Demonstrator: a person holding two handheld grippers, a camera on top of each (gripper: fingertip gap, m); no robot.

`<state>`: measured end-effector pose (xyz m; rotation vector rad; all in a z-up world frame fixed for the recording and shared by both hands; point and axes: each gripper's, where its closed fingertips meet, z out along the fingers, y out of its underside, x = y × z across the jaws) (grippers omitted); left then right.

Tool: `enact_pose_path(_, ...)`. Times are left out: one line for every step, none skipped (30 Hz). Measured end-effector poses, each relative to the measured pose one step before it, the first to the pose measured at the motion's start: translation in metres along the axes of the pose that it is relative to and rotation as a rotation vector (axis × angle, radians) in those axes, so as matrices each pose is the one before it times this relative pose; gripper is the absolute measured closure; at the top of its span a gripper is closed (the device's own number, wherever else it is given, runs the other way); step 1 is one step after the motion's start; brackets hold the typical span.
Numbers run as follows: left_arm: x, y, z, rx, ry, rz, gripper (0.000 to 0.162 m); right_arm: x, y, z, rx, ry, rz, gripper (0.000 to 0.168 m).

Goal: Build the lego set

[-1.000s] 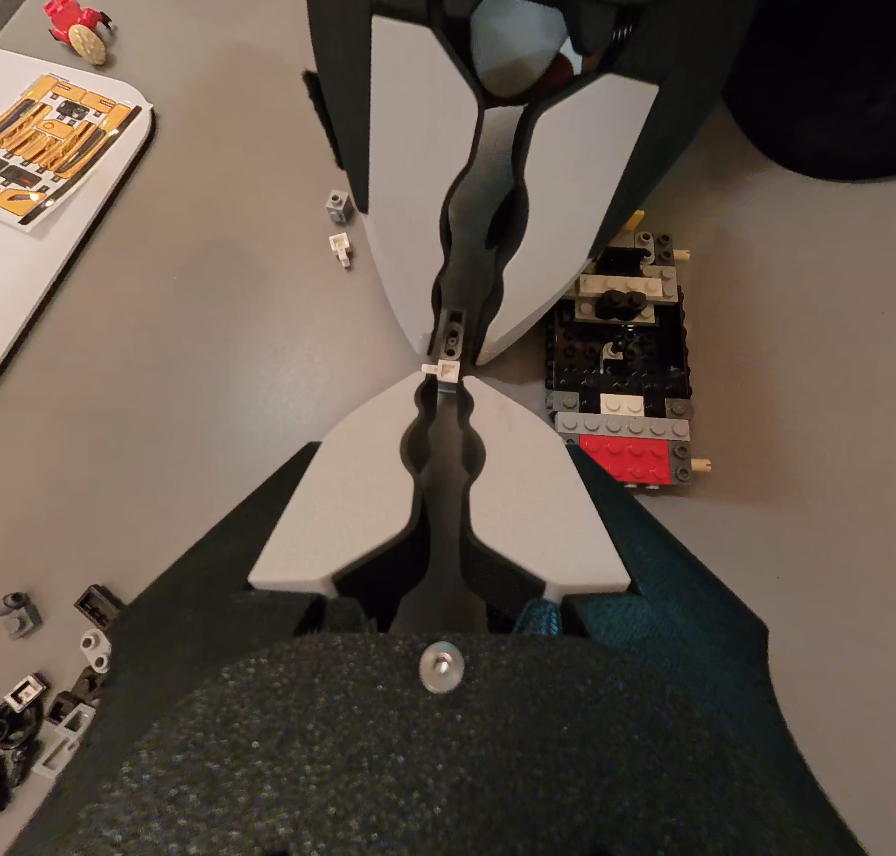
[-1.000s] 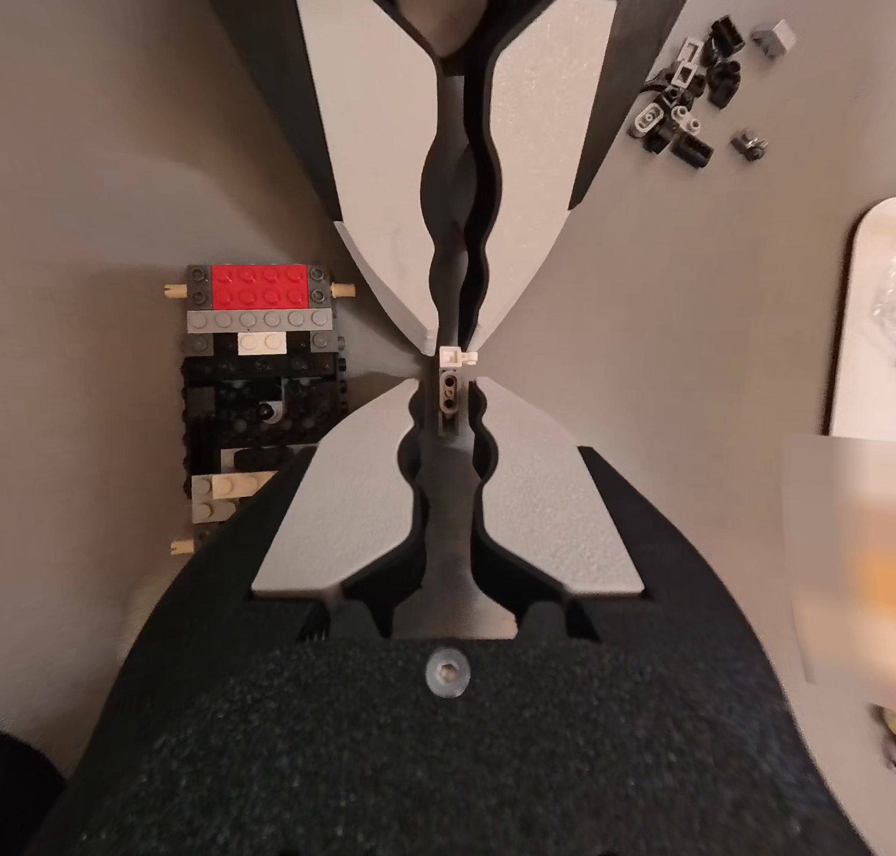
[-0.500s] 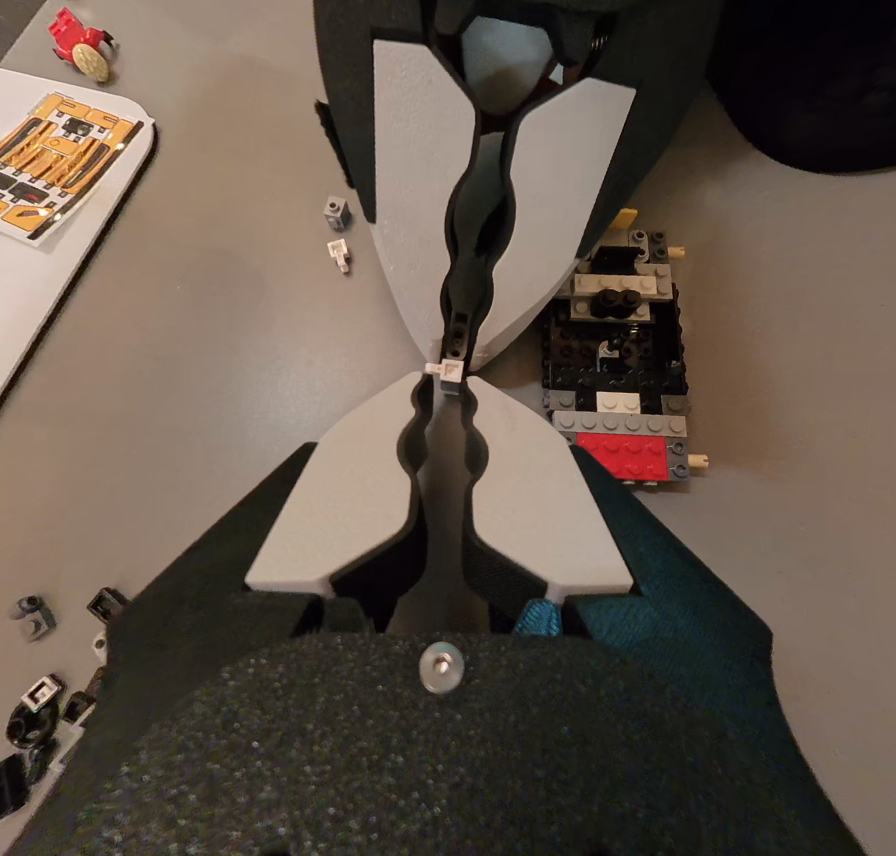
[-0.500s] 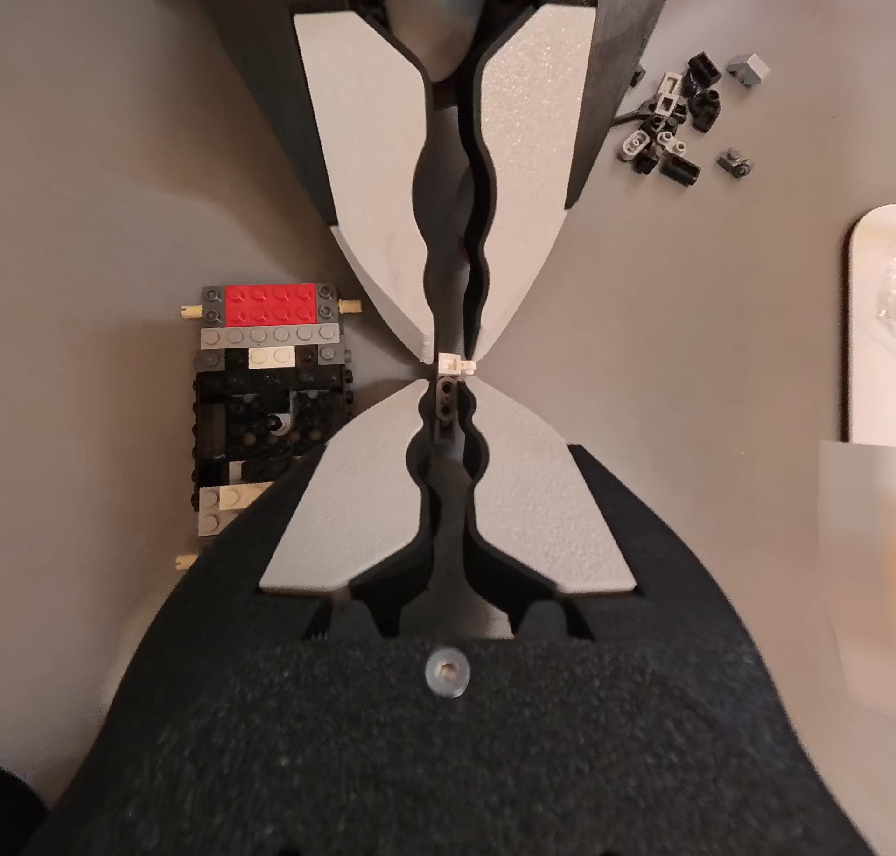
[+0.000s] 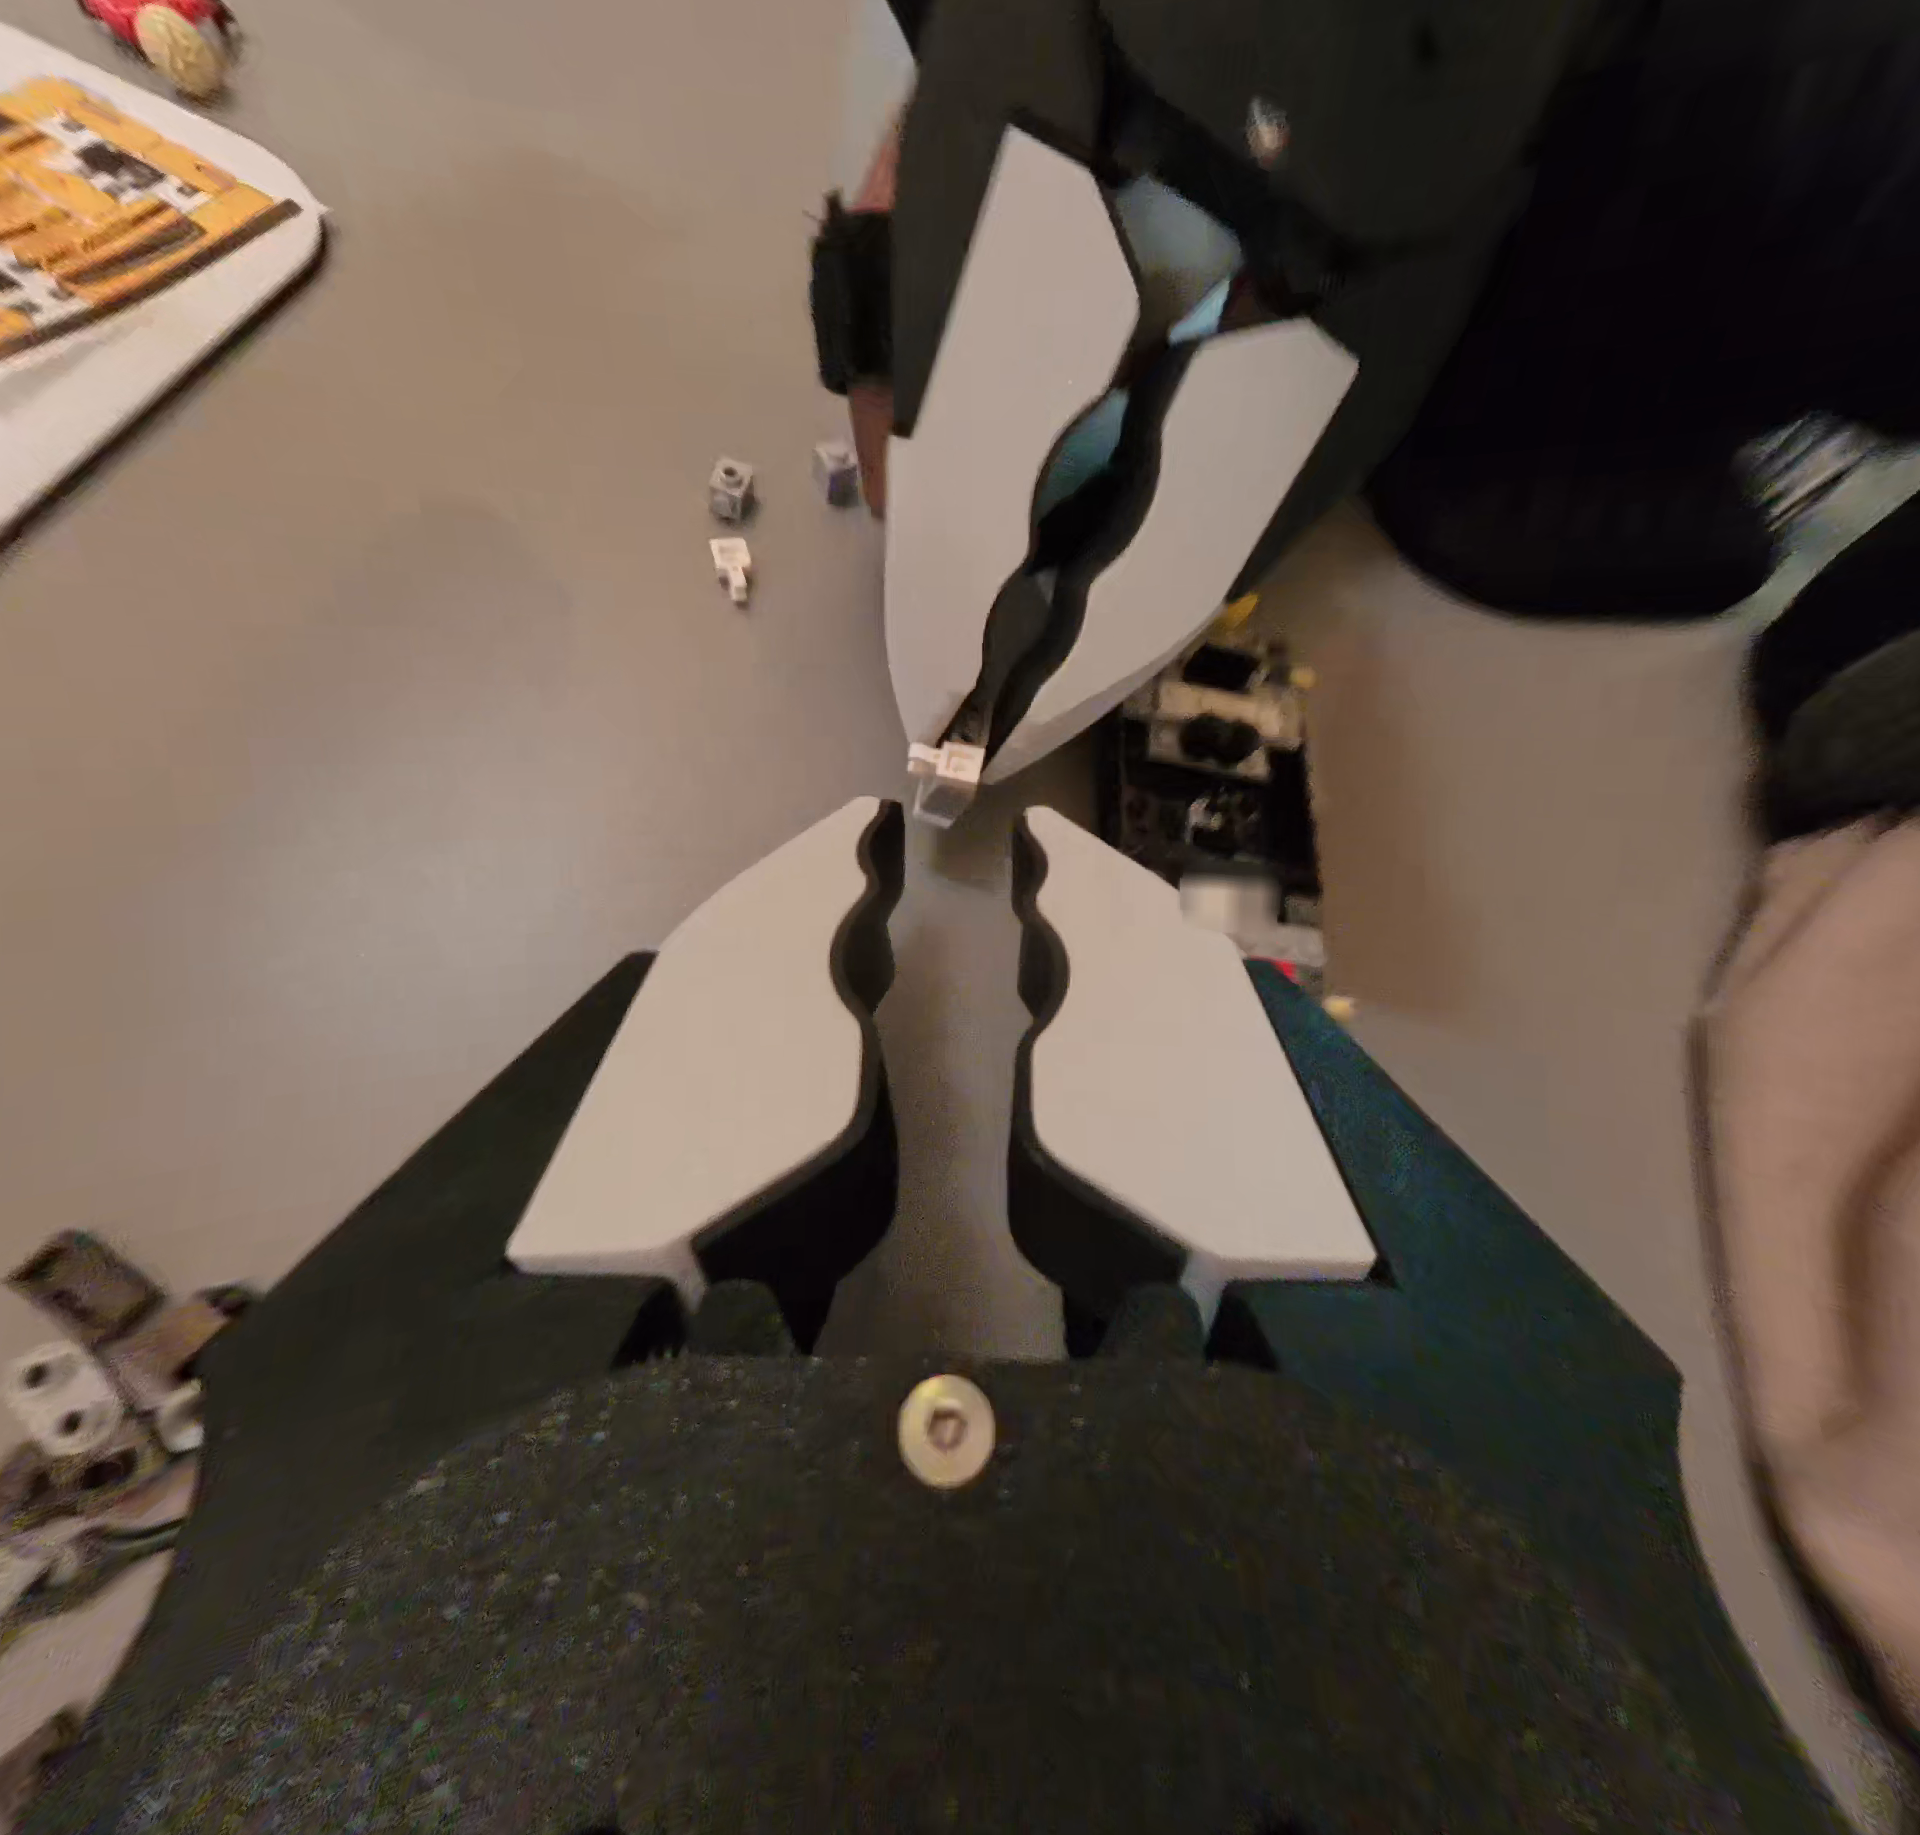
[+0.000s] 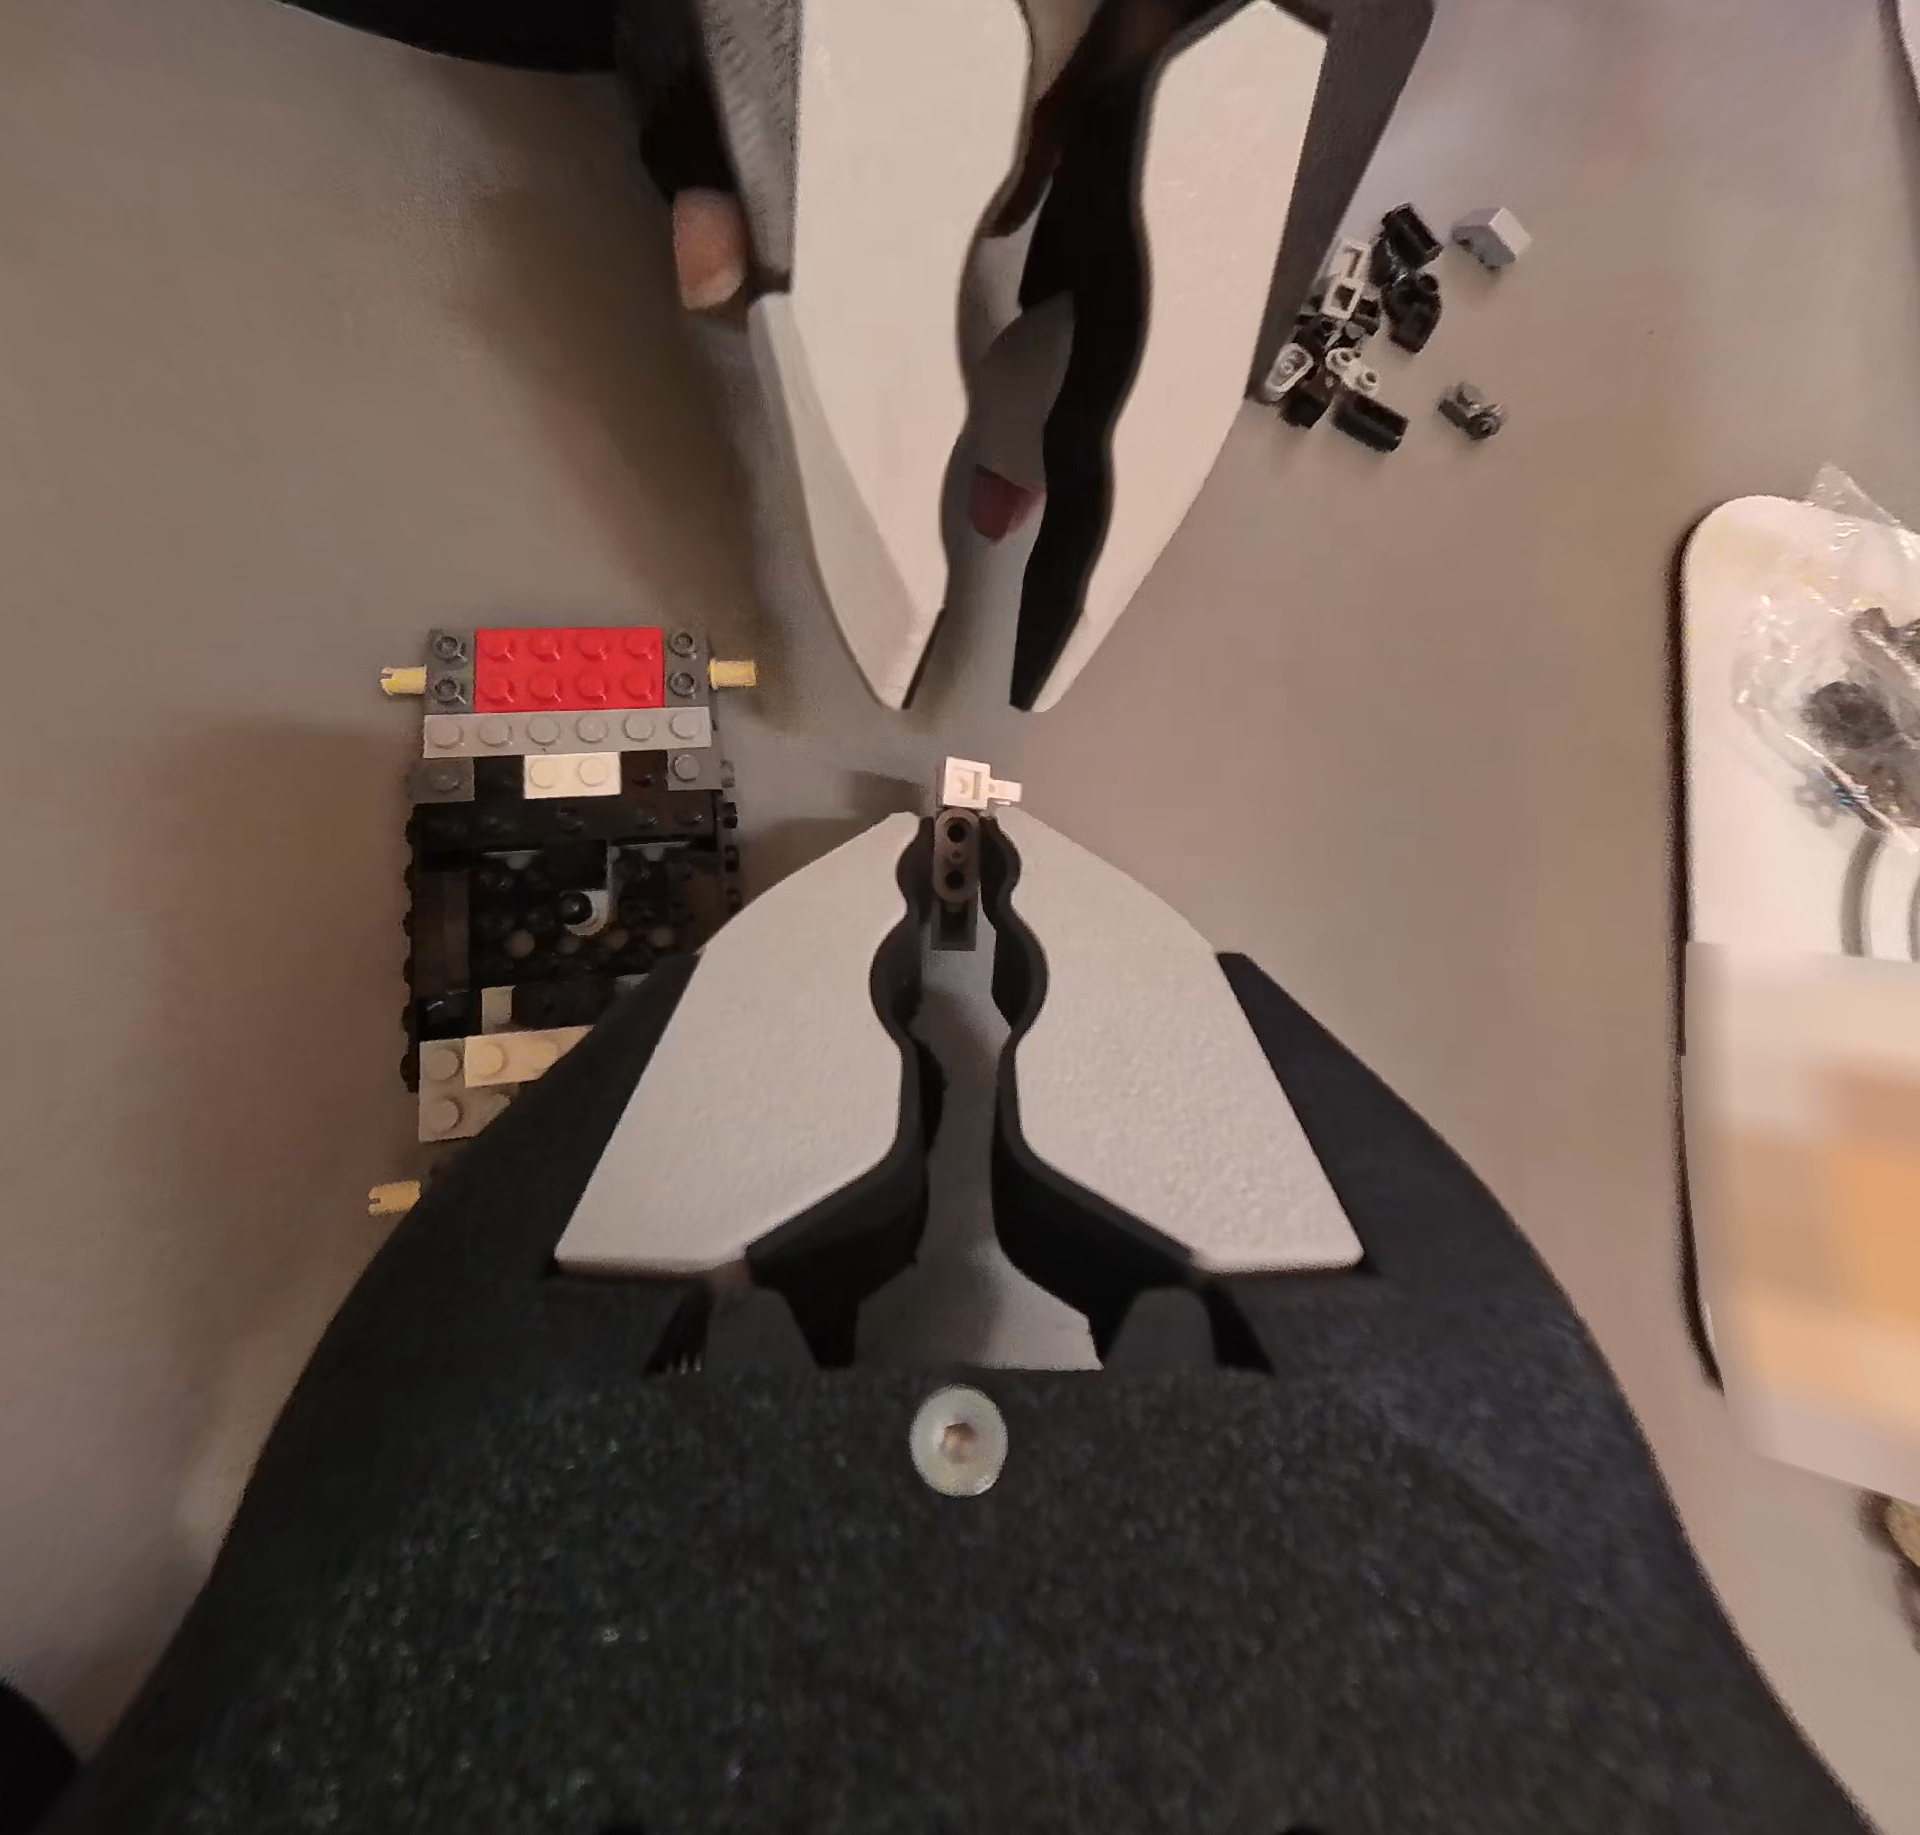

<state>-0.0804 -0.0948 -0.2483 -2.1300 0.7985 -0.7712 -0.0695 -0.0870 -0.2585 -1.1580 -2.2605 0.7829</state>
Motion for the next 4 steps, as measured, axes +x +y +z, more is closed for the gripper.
enact_pose_path(0.0003,-0.00379,-0.0017,0.0338,0.0352,-0.0627,0.142,0.00124,-0.00133,-0.00162,0.0023,0.0105,-0.0048,0.161)
enact_pose_path(-0.00099,-0.00285,-0.00118,0.0243,0.0198,-0.0569,0.142,0.00106,-0.00141,-0.00143,0.0034,0.0086,-0.0038,0.161)
enact_pose_path(-0.00167,-0.00256,-0.00063,0.0242,0.0126,-0.053,0.141,0.00107,-0.00129,-0.00121,0.0026,0.0084,-0.003,0.161)
enact_pose_path(-0.00075,-0.00304,-0.0005,0.0293,0.0204,-0.0645,0.139,0.00108,-0.00087,-0.0009,-0.0002,0.0081,-0.0035,0.161)
